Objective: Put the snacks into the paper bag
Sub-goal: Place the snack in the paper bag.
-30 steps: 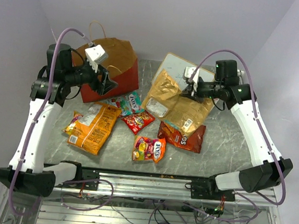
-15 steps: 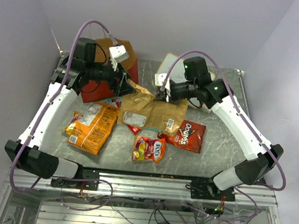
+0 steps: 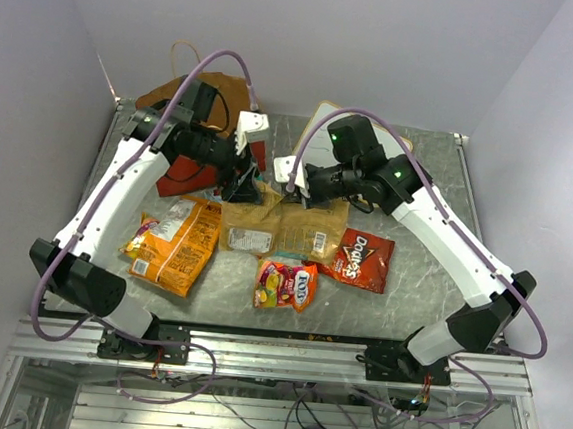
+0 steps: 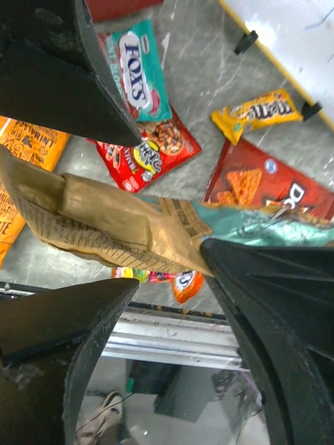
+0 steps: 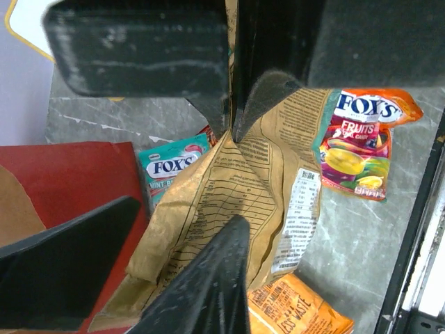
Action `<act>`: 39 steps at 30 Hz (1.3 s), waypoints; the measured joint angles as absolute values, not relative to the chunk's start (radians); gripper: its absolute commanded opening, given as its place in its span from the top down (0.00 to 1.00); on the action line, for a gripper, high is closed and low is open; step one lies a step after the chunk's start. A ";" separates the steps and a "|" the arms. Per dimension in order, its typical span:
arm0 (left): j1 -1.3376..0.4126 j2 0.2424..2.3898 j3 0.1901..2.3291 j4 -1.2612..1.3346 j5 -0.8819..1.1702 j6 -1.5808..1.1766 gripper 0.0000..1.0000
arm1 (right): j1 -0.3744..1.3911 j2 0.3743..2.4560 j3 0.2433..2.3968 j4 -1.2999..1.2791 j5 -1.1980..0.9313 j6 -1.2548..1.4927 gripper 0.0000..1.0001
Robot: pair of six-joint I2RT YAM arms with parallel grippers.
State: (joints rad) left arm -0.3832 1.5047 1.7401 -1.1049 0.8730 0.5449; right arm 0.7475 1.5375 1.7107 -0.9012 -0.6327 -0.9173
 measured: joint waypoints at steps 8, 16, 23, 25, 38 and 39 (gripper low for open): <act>-0.404 1.530 1.735 -1.190 0.875 0.614 0.40 | 0.759 1.553 1.715 -0.904 -0.613 -0.924 1.00; -0.410 1.498 1.641 -1.174 0.901 0.656 0.72 | 0.764 1.553 1.715 -0.903 -0.614 -0.918 1.00; -0.412 1.462 1.603 -1.143 0.917 0.651 0.93 | 0.763 1.542 1.697 -0.877 -0.611 -0.902 0.89; -0.413 1.458 1.602 -1.133 0.916 0.642 0.93 | 0.763 1.530 1.682 -0.863 -0.606 -0.889 0.75; -0.414 1.405 1.607 -1.045 0.837 0.565 0.93 | 0.732 1.450 1.626 -0.797 -0.584 -0.776 0.13; -0.414 1.404 1.612 -1.044 0.829 0.563 0.93 | 0.719 1.444 1.627 -0.797 -0.591 -0.770 0.13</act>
State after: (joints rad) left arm -0.4141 1.4040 1.6119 -1.0443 0.8291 0.5632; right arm 0.7189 1.4437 1.6268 -0.7971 -0.5911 -0.7696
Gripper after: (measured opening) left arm 0.083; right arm 0.862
